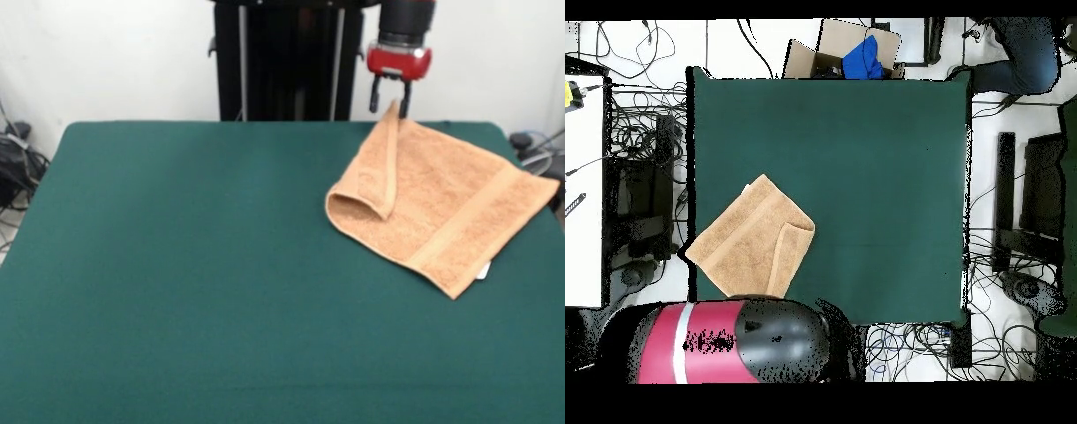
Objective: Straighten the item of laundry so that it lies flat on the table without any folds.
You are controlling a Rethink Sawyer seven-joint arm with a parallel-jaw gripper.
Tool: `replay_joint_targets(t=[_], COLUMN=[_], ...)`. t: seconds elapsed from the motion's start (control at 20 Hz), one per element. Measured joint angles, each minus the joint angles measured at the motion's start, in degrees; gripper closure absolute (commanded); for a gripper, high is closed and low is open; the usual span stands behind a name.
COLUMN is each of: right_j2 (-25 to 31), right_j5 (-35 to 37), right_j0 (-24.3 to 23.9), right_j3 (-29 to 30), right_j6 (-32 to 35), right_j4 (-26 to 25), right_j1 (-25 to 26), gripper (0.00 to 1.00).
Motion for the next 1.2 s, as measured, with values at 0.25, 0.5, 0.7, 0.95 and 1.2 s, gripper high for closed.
replay_joint_targets(t=[0.25,0.5,0.7,0.95,1.2], right_j2=[0.29,0.29,0.29,0.27,0.27], right_j5=[3.14,4.99,5.1,5.08,5.07], right_j0=[0.92,3.18,3.91,3.88,3.68], right_j3=[1.74,2.53,2.55,2.52,2.22], right_j6=[0.0,0.0,0.0,0.0,0.0], right_j4=[3.11,6.69,7.5,7.51,7.52], right_j1=[-3.21,-5.09,-5.27,-4.06,-1.34], gripper=[0.0,0.0,0.0,0.0,0.0])
